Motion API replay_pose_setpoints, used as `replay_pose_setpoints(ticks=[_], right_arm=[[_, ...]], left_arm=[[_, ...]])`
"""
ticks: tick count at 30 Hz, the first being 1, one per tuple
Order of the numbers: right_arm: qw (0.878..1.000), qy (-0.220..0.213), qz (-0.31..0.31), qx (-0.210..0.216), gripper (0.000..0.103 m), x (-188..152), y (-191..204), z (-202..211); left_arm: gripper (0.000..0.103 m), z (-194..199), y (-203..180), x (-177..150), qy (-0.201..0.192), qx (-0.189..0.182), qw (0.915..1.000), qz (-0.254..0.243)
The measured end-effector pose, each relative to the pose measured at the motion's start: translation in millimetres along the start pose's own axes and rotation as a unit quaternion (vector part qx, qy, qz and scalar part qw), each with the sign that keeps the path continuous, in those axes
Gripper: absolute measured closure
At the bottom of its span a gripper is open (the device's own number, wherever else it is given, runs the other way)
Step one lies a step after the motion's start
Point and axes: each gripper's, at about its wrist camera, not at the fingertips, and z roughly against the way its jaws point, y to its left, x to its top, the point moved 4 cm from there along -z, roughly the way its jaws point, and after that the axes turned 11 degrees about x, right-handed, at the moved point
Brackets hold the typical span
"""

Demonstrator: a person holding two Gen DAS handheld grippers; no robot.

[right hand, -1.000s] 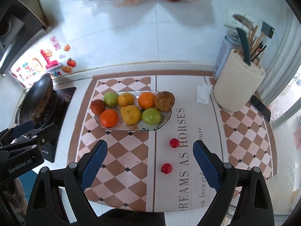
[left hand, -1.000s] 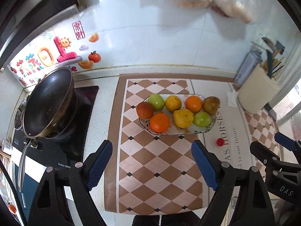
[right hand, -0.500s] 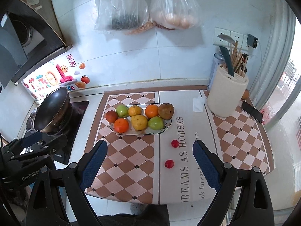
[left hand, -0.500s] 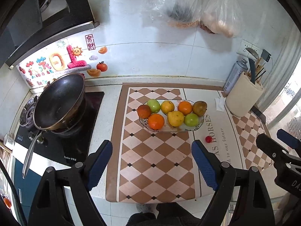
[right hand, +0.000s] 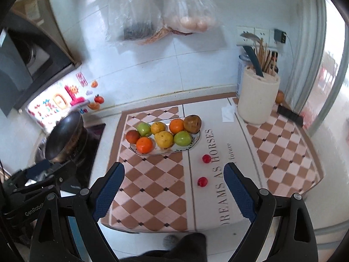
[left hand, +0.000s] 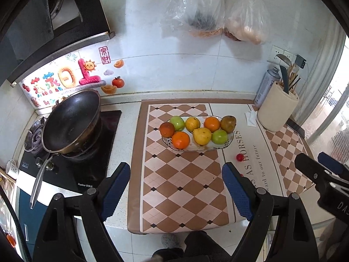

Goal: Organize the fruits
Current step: 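Lift both tools back from the plate, then grasp a cherry tomato with the left tool while the right tool grasps the other tomato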

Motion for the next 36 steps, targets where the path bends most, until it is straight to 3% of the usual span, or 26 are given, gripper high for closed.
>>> replay_pose_setpoints(ticks=[1, 2, 6, 9, 11, 18, 23, 26, 29, 31, 36], right_arm=[[1.0, 0.005, -0.011, 0.001, 0.009, -0.7, -8.0, -4.5], [1.0, 0.008, -0.021, 0.005, 0.009, -1.3, -16.0, -9.3], [0.998, 0.034, -0.046, 0.011, 0.01, -1.7, -55.8, -44.7], [0.996, 0.07, -0.053, 0.006, 0.026, -2.3, -89.2, -86.8], [0.993, 0.096, -0.068, 0.017, 0.029, -4.2, -111.4, -117.1], [0.975, 0.198, -0.097, 0.036, 0.038, -13.3, -170.4, -234.1], [0.964, 0.254, -0.073, 0.043, 0.038, -14.6, -184.7, -298.9], [0.957, 0.282, -0.055, 0.044, 0.039, -19.5, -185.7, -324.9], [0.951, 0.303, -0.04, 0.053, 0.062, -26.0, -185.8, -344.5], [0.955, 0.291, -0.017, 0.055, 0.072, -22.0, -183.4, -346.2], [0.96, 0.275, -0.007, 0.061, 0.072, -15.5, -189.4, -325.9]], left_arm=[[0.003, -2.7, -0.3, 1.2, 0.0, 0.001, 1.0, 0.0], [0.001, -6.4, -1.1, 2.6, -0.001, 0.004, 1.0, -0.002], [0.001, -27.4, -9.8, 7.0, 0.0, 0.037, 0.9993, -0.01], [0.001, -53.6, -24.4, 7.8, 0.014, 0.058, 0.998, -0.022], [0.001, -77.4, -37.7, 6.7, 0.028, 0.079, 0.996, -0.031], [0.001, -181.9, -82.5, -19.0, 0.147, 0.128, 0.9797, -0.049], [0.001, -236.4, -103.4, -39.2, 0.2, 0.168, 0.9633, -0.061], [0.001, -256.8, -111.4, -48.9, 0.227, 0.177, 0.9555, -0.064], [0.001, -267.8, -118.3, -55.2, 0.243, 0.179, 0.9515, -0.063], [0.001, -271.8, -124.0, -59.3, 0.254, 0.168, 0.9506, -0.057], [0.001, -270.5, -145.5, -67.0, 0.279, 0.116, 0.9521, -0.048]])
